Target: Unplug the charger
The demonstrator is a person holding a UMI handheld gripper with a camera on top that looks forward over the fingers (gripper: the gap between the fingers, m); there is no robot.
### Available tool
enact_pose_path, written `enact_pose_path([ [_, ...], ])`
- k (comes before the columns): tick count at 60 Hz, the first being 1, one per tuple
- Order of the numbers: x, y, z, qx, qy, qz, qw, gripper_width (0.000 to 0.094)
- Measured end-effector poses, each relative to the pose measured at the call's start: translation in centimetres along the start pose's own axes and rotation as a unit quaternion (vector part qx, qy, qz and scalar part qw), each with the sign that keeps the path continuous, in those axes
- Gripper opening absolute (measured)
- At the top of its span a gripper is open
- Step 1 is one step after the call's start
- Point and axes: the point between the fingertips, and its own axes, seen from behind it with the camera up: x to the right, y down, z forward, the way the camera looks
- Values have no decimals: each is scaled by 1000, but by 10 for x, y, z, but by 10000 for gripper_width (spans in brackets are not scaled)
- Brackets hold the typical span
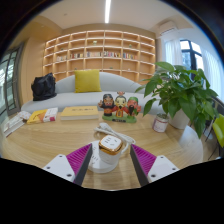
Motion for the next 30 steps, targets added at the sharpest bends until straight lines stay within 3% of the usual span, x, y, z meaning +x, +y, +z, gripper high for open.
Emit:
enact_pose_path([
  [9, -2, 1, 30, 8, 1, 20, 1000, 437],
  [18, 0, -2, 33, 14, 21, 17, 1000, 257],
  [24, -2, -6, 31, 14, 18, 16, 1000, 229],
  [30, 7, -150, -36, 206, 39, -46, 977, 226],
])
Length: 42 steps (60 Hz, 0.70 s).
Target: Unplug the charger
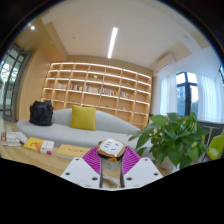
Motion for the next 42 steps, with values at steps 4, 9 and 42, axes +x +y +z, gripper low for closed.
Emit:
enact_pose_path([
  [4, 6, -82, 0, 46, -12, 25, 999, 225],
  [9, 29, -121, 0, 61, -21, 40, 997, 225],
  [42, 95, 201, -9, -261, 17, 9, 965, 563],
])
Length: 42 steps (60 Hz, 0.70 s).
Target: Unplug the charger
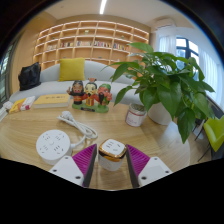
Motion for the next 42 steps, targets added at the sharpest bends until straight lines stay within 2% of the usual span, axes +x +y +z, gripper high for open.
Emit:
enact_pose_path([
  [3, 1, 1, -3, -4, 1, 3, 1000, 758],
  [6, 0, 0, -10, -6, -4, 6, 1000, 865],
  [17, 15, -13, -72, 13, 10, 13, 1000, 853],
  [29, 10, -20, -169, 38, -8, 8, 999, 855],
  [42, -9, -14, -270, 47, -31, 0, 998, 850],
])
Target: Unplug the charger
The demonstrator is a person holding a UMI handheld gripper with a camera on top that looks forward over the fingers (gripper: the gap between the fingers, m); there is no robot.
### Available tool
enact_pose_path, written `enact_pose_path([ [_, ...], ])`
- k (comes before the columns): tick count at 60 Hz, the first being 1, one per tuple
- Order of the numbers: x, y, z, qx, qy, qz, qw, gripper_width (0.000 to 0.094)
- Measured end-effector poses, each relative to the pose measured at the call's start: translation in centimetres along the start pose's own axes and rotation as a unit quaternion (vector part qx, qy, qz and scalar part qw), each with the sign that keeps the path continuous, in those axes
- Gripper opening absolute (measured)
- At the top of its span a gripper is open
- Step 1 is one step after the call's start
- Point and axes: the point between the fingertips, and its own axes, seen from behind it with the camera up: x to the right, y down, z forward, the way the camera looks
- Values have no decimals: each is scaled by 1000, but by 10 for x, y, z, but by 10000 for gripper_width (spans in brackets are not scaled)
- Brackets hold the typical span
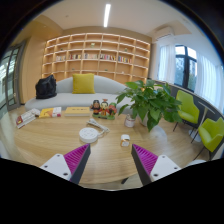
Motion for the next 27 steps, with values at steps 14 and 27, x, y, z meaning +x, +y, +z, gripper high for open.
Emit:
enact_pose_path([
  [14, -17, -8, -68, 26, -13, -8, 1000, 852],
  [27, -19, -19, -91, 39, -17, -16, 999, 850],
])
